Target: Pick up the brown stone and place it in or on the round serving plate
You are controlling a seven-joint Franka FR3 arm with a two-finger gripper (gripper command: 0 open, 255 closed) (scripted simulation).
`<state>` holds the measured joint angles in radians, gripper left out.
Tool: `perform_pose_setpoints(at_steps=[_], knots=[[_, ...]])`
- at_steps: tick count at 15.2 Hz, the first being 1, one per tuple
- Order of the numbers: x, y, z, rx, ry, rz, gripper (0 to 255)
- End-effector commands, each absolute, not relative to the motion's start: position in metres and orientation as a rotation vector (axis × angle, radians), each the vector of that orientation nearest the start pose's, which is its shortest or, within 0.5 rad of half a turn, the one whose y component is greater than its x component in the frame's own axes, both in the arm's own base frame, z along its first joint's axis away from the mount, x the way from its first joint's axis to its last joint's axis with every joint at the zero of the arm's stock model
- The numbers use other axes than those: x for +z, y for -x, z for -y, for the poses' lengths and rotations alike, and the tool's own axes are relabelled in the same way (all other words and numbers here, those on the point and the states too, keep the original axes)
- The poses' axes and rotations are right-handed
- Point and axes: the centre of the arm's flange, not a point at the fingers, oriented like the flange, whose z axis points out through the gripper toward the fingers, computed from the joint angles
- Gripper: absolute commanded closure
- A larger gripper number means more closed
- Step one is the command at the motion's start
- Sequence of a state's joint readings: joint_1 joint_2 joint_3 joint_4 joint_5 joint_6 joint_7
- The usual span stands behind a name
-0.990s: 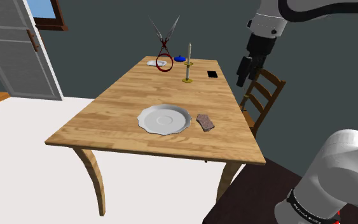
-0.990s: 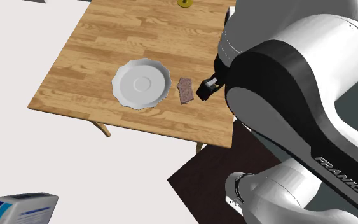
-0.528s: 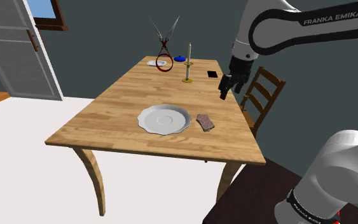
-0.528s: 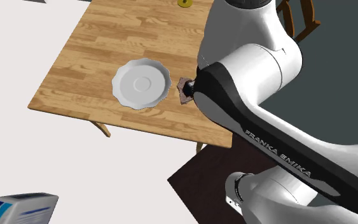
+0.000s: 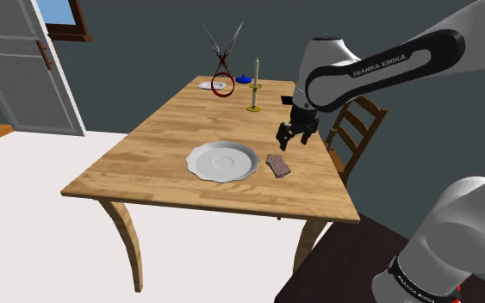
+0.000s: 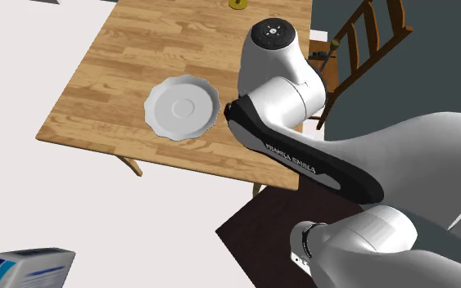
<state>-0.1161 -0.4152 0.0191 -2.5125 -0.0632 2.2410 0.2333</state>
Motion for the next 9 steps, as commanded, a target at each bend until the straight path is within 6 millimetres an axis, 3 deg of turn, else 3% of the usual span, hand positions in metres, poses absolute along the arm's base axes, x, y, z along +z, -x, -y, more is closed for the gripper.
perform_pose_setpoints(at_steps=[1,7,9], knots=[[0.419,-0.436,0.048,-0.243,3.139,-0.53,0],[0.355,-0.477,0.063,-0.259,3.107,-0.705,0],[0.345,-0.479,0.064,-0.259,3.107,-0.705,0]])
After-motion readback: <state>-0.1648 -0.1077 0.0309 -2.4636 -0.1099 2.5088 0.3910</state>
